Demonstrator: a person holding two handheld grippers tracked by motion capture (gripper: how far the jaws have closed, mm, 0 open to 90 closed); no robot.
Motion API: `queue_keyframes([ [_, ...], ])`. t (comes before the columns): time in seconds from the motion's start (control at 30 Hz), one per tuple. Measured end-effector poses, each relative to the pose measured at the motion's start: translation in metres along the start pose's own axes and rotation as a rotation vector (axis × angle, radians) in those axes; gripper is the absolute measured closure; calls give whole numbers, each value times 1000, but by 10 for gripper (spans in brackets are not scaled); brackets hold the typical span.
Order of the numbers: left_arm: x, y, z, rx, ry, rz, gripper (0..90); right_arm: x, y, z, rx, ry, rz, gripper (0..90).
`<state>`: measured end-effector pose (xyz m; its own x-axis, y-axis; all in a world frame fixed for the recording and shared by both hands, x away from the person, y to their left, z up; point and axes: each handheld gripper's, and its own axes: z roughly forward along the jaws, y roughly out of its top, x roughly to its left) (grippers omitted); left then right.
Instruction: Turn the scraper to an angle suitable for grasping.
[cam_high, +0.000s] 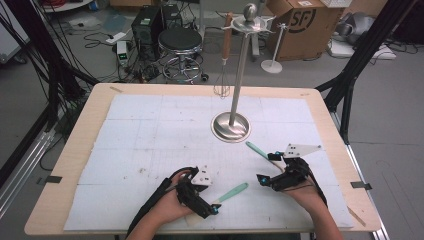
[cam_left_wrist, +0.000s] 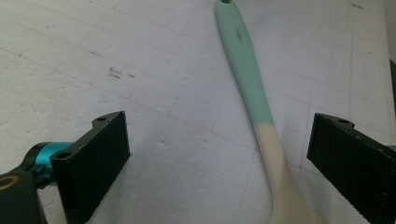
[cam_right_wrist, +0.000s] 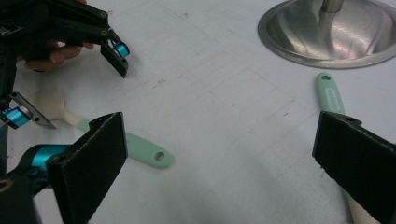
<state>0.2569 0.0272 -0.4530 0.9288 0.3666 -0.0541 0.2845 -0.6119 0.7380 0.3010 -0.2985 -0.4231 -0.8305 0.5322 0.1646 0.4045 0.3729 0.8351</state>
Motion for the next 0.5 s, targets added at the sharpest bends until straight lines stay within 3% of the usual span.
queue_keyframes([
  [0.07,-4,0,1,15,25,49,62,0,0,0,-1,0,-1,23],
  [0.37,-4,1,1,26,27,54,62,0,0,0,-1,1,1,23],
  [0.5,-6,2,-2,29,18,61,116,0,0,0,3,1,4,23],
])
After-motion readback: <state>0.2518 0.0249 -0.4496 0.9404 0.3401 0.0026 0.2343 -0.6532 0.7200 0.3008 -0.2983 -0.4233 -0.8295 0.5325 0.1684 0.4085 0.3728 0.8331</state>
